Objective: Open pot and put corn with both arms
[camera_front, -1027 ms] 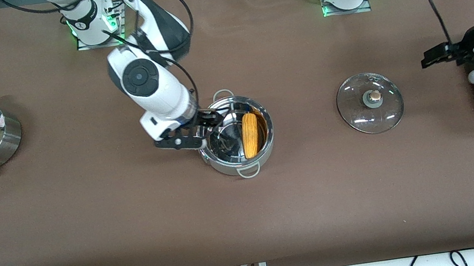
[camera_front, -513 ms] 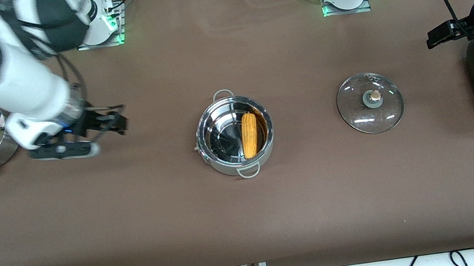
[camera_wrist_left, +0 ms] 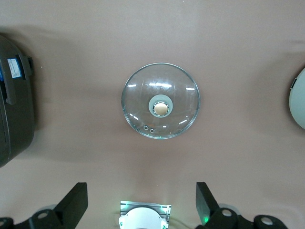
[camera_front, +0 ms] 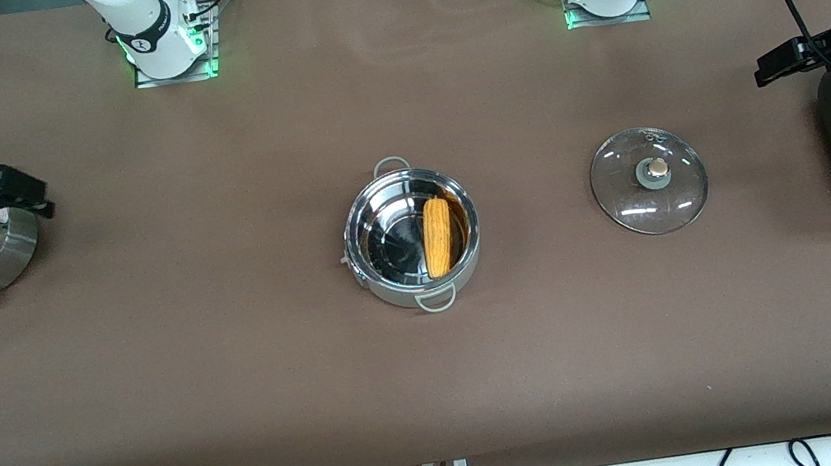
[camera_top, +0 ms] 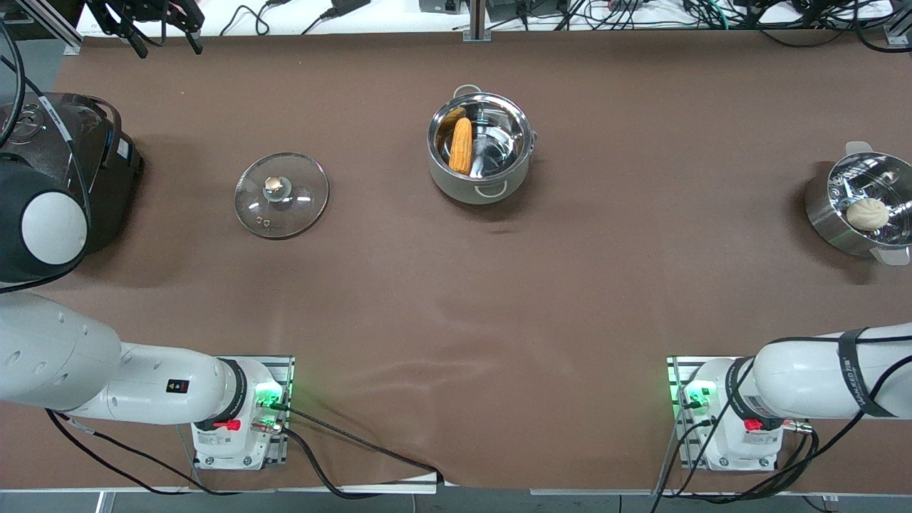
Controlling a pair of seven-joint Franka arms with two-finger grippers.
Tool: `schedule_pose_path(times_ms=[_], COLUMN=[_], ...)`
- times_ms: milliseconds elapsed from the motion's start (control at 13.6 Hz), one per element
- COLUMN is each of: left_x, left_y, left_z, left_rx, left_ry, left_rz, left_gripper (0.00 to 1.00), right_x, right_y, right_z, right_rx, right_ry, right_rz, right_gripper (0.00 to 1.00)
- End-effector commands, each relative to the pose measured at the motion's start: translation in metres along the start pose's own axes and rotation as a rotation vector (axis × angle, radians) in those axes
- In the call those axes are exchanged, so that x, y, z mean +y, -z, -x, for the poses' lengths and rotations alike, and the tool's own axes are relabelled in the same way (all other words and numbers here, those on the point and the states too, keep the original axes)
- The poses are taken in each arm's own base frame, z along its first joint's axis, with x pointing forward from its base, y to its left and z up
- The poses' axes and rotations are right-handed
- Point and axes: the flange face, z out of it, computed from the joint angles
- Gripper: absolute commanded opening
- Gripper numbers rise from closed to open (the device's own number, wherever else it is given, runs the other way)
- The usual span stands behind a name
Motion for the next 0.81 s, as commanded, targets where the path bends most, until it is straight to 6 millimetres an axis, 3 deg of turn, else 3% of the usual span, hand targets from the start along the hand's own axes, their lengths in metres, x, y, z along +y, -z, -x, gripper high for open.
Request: schedule_pose_path(times_ms=[0, 220, 367, 733], left_x=[-0.003, -0.015, -0.017, -0.019], left_y=[0.004, -0.011, -0.011, -0.014], left_z=[-0.004, -0.017, -0.016, -0.012], left_rx=[0.002, 0.029, 0.024, 0.018], left_ry=[-0.006, 0.011, 0.009, 0.010], left_rz=[-0.006, 0.044, 0.043, 0.050], left_gripper=[1.00, 1.00, 1.00, 1.00], right_x=[0.007, 0.008, 0.020, 0.034], right_y=[0.030, 0.024, 0.016, 0.017], right_z=[0.022, 0.040, 0.048, 0.046], right_rx=[0.023, -0.051, -0.071, -0.060], right_ry=[0.007, 0.004, 0.048, 0.042], right_rz=[0.040, 0.044, 0.036, 0.027], right_gripper=[1.00, 1.00, 1.00, 1.00])
